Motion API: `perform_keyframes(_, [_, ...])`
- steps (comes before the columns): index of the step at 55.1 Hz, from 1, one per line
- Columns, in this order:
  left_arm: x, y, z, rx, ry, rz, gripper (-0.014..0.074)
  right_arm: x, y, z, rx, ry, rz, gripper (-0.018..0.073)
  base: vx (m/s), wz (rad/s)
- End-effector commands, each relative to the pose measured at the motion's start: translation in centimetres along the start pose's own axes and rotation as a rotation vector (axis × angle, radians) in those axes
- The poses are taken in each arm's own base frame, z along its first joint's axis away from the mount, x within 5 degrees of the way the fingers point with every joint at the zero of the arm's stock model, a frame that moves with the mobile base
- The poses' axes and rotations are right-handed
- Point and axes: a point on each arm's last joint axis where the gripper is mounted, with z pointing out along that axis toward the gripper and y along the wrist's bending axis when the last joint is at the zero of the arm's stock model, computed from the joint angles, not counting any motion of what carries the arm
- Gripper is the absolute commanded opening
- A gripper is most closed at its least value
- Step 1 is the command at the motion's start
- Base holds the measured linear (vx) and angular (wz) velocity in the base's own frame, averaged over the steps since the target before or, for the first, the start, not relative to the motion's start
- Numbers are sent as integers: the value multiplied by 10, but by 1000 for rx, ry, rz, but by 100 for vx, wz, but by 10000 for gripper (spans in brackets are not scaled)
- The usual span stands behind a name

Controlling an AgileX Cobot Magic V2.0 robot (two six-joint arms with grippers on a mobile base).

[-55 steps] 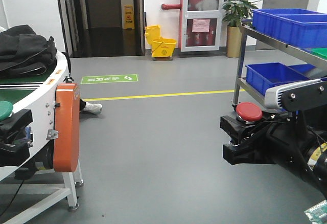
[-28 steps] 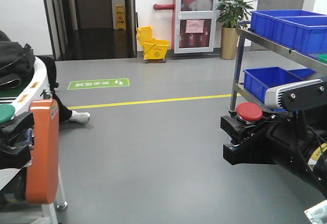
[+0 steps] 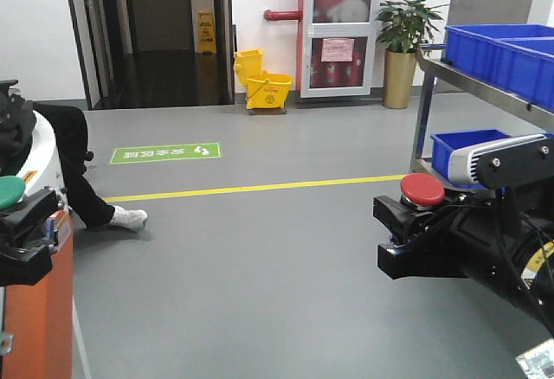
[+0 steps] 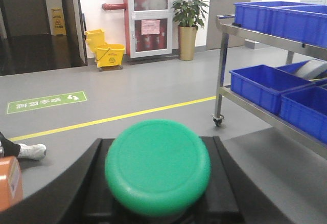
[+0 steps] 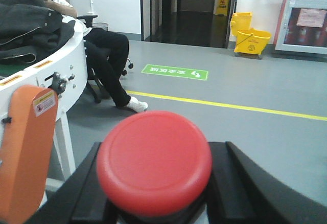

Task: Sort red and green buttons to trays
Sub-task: 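Drive the base along the aisle to the cart with trays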

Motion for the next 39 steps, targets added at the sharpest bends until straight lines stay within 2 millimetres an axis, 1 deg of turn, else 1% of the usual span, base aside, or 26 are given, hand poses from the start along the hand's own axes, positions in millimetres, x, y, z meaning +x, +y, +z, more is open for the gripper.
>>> perform_keyframes(1, [-23, 0, -5, -8, -138, -7, 0, -27, 1, -9, -15, -152, 0, -10, 48, 6])
perform_keyframes(22, [-23, 0, -5, -8, -138, -7, 0, -27, 1, -9, -15, -151, 0, -10, 47, 2])
perform_keyframes(39, [-23, 0, -5, -8, -138, -7, 0, -27, 1, -9, -15, -151, 0, -10, 45, -9])
